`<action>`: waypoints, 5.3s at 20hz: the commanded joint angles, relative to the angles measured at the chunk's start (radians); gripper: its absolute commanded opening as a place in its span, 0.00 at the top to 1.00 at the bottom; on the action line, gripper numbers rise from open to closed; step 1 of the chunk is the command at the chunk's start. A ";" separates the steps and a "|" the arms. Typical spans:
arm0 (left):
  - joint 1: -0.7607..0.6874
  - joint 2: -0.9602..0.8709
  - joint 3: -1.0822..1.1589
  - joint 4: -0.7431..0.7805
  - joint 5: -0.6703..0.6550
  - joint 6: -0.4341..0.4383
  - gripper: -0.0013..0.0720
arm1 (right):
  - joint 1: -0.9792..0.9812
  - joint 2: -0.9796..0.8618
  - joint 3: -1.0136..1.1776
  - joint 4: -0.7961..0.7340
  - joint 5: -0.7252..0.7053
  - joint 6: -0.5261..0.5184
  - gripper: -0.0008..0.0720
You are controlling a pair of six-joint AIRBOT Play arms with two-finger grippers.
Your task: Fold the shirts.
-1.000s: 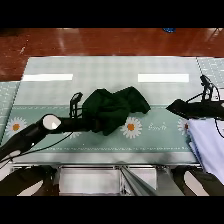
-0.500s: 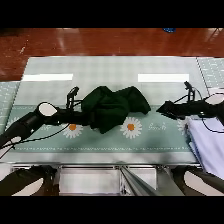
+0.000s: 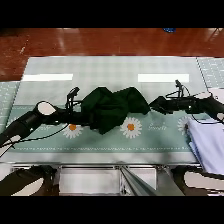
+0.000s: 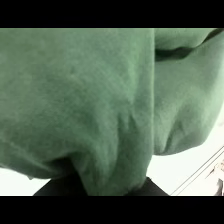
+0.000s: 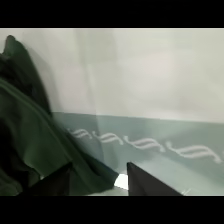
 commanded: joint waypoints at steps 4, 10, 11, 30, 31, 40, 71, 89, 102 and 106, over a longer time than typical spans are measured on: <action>0.001 -0.001 0.001 0.000 -0.004 0.003 0.95 | 0.180 -0.087 0.081 0.004 0.015 -0.002 0.45; 0.055 0.018 0.039 0.000 -0.062 0.003 0.95 | 0.230 -0.026 0.246 -0.029 0.130 0.100 0.96; 0.106 0.035 0.084 0.000 -0.117 0.003 0.95 | 0.230 0.010 0.307 -0.099 0.140 0.151 0.96; 0.639 0.544 0.863 0.200 -0.571 -0.124 0.95 | 0.229 0.837 1.003 -0.740 0.322 0.506 0.96; 0.603 0.581 0.827 0.243 -0.573 -0.145 0.95 | 0.229 0.858 1.002 -0.781 0.357 0.528 0.96; 0.333 0.729 0.077 0.261 -0.481 -0.168 0.95 | 0.230 0.823 0.653 -0.831 0.393 0.552 0.96; 0.708 0.183 -0.069 0.109 -0.496 -0.143 0.29 | -0.348 0.300 0.025 -0.543 0.095 0.384 0.43; -0.223 0.114 -0.260 -0.095 0.102 -0.388 0.29 | -0.348 0.343 -0.074 -0.418 0.096 0.329 0.43; -0.148 0.000 -0.115 -0.126 0.117 -0.225 0.95 | -0.286 0.225 -0.008 -0.380 -0.004 0.288 0.43; -0.077 0.000 -0.093 -0.126 0.056 -0.225 0.95 | -0.277 0.050 0.134 -0.327 0.003 0.288 0.43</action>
